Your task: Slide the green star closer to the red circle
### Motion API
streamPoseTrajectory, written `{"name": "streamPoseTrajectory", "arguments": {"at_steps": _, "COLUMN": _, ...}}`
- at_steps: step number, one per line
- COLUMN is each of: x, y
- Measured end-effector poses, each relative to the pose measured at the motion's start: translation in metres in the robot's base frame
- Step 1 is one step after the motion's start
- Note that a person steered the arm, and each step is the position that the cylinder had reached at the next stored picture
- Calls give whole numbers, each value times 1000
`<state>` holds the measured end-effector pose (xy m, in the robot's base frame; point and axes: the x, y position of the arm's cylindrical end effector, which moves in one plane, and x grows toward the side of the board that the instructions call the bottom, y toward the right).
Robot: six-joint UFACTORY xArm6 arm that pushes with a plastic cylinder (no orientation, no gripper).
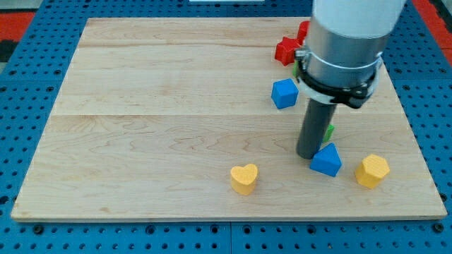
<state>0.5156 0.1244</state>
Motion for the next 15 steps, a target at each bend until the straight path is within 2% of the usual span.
{"name": "streamPoseTrajectory", "arguments": {"at_steps": 2, "x": -61, "y": 26}}
{"name": "streamPoseTrajectory", "arguments": {"at_steps": 7, "x": -207, "y": 41}}
{"name": "streamPoseTrajectory", "arguments": {"at_steps": 8, "x": -211, "y": 48}}
{"name": "streamPoseTrajectory", "arguments": {"at_steps": 9, "x": -169, "y": 63}}
{"name": "streamPoseTrajectory", "arguments": {"at_steps": 10, "x": -150, "y": 69}}
{"name": "streamPoseTrajectory", "arguments": {"at_steps": 12, "x": -218, "y": 117}}
{"name": "streamPoseTrajectory", "arguments": {"at_steps": 13, "x": -241, "y": 120}}
{"name": "streamPoseTrajectory", "arguments": {"at_steps": 15, "x": -243, "y": 120}}
